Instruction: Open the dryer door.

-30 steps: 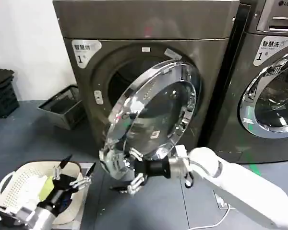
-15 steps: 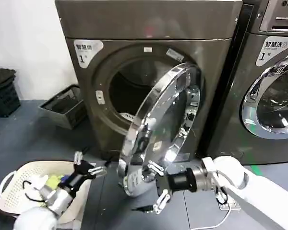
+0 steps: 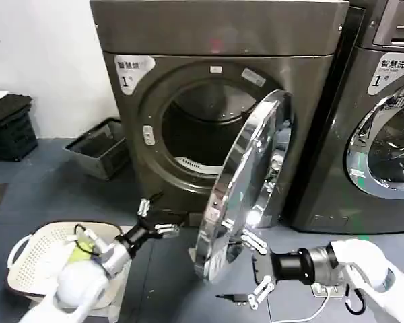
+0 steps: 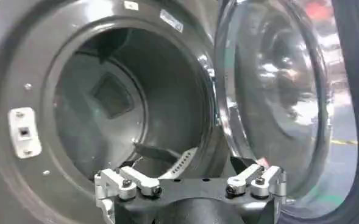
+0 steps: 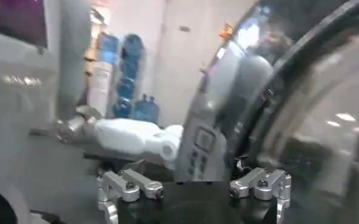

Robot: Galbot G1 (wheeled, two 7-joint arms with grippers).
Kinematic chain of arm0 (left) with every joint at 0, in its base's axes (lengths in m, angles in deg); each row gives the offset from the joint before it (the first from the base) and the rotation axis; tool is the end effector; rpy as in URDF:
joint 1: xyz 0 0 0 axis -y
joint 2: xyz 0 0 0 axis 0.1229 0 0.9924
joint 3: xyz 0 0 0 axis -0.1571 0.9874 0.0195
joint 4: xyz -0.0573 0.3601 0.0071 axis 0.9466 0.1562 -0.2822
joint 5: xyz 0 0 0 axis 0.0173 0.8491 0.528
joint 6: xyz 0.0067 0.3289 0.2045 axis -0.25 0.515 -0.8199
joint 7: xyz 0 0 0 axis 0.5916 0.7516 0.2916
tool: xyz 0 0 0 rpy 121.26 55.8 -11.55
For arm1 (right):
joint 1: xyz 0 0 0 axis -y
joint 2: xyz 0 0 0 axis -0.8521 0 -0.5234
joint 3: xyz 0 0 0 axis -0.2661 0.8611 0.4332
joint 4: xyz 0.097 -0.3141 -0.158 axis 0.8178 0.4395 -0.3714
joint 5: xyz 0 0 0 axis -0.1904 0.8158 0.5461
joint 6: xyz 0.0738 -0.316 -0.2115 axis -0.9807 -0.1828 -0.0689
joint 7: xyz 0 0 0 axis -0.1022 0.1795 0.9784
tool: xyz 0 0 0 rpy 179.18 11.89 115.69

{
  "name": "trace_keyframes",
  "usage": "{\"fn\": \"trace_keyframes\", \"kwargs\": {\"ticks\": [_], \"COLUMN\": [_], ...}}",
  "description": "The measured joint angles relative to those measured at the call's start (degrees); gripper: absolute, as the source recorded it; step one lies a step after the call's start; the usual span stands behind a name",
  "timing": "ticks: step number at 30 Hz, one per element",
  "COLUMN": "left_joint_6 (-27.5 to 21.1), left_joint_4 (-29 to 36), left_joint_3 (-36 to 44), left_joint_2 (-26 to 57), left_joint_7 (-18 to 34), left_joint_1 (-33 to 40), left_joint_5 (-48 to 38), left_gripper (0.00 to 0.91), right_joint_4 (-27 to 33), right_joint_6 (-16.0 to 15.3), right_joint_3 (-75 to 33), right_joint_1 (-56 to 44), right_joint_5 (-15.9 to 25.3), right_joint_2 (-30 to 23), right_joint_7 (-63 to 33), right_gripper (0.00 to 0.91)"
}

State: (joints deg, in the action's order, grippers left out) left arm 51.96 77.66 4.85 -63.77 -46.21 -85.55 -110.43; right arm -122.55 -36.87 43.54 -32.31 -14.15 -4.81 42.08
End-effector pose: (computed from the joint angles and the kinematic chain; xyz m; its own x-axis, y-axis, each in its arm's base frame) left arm 0.3416 0.0615 -0.2578 -0.7683 0.6394 -0.0290 0.6269 0.7609 0.1674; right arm 0.3409 -0.1200 -0.1897 -0.0831 -0.9965 0.0059 -0.9716 0.0797 -0.2227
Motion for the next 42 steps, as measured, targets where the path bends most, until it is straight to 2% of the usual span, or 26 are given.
{"fn": "trace_keyframes", "kwargs": {"ticks": [5,10,17,22,31,37,42], "left_joint_6": [0.21,0.80,1.82,2.35,2.59,2.86,2.90], "left_joint_4": [-3.51,-6.62,-9.95,-10.93,-10.89,-11.66,-12.68], "left_joint_3": [5.44,10.55,17.96,22.88,28.71,32.31,35.09], "left_joint_2": [-1.41,-2.43,-3.69,-4.45,-5.55,-7.13,-8.81], "left_joint_7": [-0.83,-1.72,-3.15,-4.35,-4.48,-4.41,-4.17], "left_joint_1": [5.79,11.11,18.04,21.55,25.31,27.31,28.98], "left_joint_5": [-0.49,-1.21,-1.89,-2.96,-4.75,-4.72,-4.37], "left_gripper": [0.907,0.907,0.907,0.907,0.907,0.907,0.907], "right_joint_4": [-1.45,-3.27,-5.30,-6.23,-4.56,-2.03,1.28], "right_joint_6": [0.27,2.09,7.26,11.99,18.63,20.55,20.73], "right_joint_3": [-13.29,-27.81,-44.36,-53.36,-63.46,-67.12,-69.89], "right_joint_1": [-10.60,-23.88,-39.81,-48.97,-58.06,-59.94,-61.04], "right_joint_5": [-0.15,-0.03,0.54,2.95,9.87,14.30,17.48], "right_joint_2": [-1.53,-5.44,-15.16,-24.04,-39.90,-47.28,-51.39], "right_joint_7": [0.08,0.00,-3.80,-9.89,-24.11,-34.21,-43.49], "right_gripper": [0.907,0.907,0.907,0.907,0.907,0.907,0.907]}}
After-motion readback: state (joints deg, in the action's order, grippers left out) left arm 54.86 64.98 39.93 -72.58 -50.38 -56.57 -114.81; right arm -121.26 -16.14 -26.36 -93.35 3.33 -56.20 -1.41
